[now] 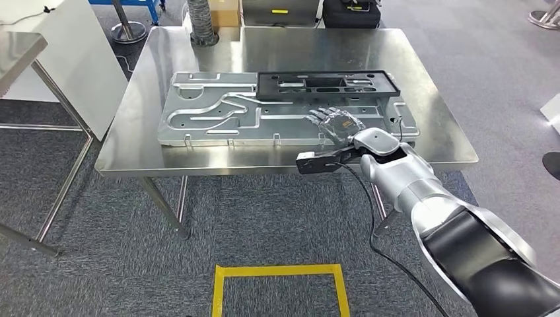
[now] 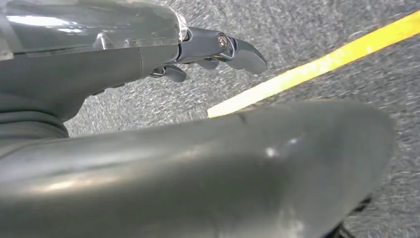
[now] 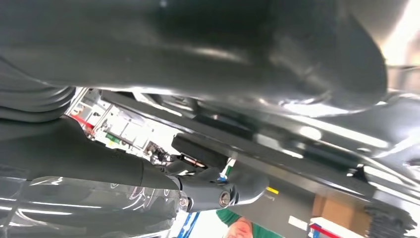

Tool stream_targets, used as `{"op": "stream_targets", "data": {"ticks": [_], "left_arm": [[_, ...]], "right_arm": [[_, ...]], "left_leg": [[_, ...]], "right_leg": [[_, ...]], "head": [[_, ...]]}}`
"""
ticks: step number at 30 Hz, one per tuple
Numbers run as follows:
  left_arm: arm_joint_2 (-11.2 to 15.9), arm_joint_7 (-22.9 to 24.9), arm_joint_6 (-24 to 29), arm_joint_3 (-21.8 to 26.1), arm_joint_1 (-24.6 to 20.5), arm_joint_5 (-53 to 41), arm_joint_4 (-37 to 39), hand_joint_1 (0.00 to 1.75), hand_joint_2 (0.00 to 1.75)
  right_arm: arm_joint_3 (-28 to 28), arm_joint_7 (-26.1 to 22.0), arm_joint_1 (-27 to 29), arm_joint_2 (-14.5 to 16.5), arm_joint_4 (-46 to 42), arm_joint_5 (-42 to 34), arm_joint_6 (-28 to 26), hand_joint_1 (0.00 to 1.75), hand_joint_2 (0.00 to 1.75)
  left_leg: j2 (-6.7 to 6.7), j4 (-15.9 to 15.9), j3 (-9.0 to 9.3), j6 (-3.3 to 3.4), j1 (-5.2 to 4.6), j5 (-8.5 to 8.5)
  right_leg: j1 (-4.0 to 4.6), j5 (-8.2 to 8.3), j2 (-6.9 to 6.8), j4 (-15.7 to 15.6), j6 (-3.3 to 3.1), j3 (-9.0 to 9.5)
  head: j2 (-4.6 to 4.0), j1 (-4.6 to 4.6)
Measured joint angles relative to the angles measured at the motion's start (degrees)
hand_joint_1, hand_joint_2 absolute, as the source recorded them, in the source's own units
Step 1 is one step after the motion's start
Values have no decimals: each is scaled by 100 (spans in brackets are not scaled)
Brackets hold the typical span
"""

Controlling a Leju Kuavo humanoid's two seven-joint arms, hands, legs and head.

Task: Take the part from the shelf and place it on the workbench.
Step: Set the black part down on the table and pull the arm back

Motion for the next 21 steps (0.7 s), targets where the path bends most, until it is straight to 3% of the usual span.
{"op": "stream_targets", "data": {"ticks": [1,2,3,4,5,7,9,11,12,14,16,17,18,19,21], "left_arm": [[1,-1,0,0,5,0,0,0,0],[1,-1,0,0,10,0,0,0,0],[1,-1,0,0,15,0,0,0,0],[1,-1,0,0,18,2,0,0,0],[1,-1,0,0,20,5,0,0,0],[-7,-4,-1,1,24,20,0,0,0],[-11,-13,-2,3,29,36,0,0,0],[-8,-23,-3,8,39,51,0,0,0],[-8,-29,-2,13,46,62,0,0,0],[-4,-41,5,27,63,79,0,0,0],[2,-52,15,41,76,89,0,0,0],[7,-56,19,49,82,92,0,0,0],[12,-62,23,60,87,96,0,0,0],[19,-68,27,73,92,98,0,0,0],[28,-78,32,104,93,100,0,0,0]], "right_arm": [[-12,4,16,37,19,-4,-2,0,0],[-24,7,41,72,41,-8,-3,0,0],[-38,7,70,104,62,-11,-4,0,0],[-53,8,95,130,82,-13,-5,0,0],[-69,11,109,148,97,-16,-5,0,0],[-101,20,109,168,112,-28,-11,0,0],[-132,25,109,179,129,-48,-20,0,0],[-157,25,129,184,157,-74,-28,0,0],[-167,25,147,184,169,-85,-34,0,0],[-190,25,193,181,190,-104,-47,0,0],[-212,30,258,149,216,-112,-54,0,0],[-219,32,301,122,230,-113,-55,0,0],[-224,37,349,94,246,-114,-55,0,0],[-226,39,393,74,261,-114,-57,0,0],[-236,45,451,52,292,-121,-64,0,0]], "left_leg": [[9,2,-70,11,-16,53],[19,4,-137,19,-35,105],[25,6,-201,25,-56,155],[29,6,-259,28,-82,203],[31,6,-307,28,-104,248],[44,2,-373,3,-128,333],[67,-21,-393,-56,-103,411],[84,-57,-394,-121,-86,472],[84,-29,-417,-154,-92,420],[77,346,-561,-219,-92,33],[73,1084,-788,-286,-67,-472],[74,1396,-855,-316,-49,-592],[75,1530,-832,-346,-31,-586],[76,1449,-703,-374,-12,-483],[64,742,-181,-426,29,-263]], "right_leg": [[5,-190,10,382,2,-89],[13,-268,15,645,-7,-113],[25,-232,17,713,-32,-39],[44,-120,17,558,-78,143],[74,8,15,213,-145,422],[146,53,-27,-598,-290,976],[211,6,-48,-993,-360,1193],[216,118,-33,-1094,-380,1185],[196,190,-35,-1158,-397,1177],[147,350,-45,-1261,-416,1111],[144,464,-48,-1262,-421,972],[138,510,-49,-1246,-408,895],[127,552,-49,-1223,-389,815],[111,590,-47,-1190,-364,736],[77,643,-32,-1087,-304,576]], "head": [[0,0],[0,0],[0,0],[0,0],[0,0],[0,-1],[0,-1],[0,0],[0,0],[0,-1],[0,-1],[0,-2],[0,-2],[0,-2],[0,-2]]}}
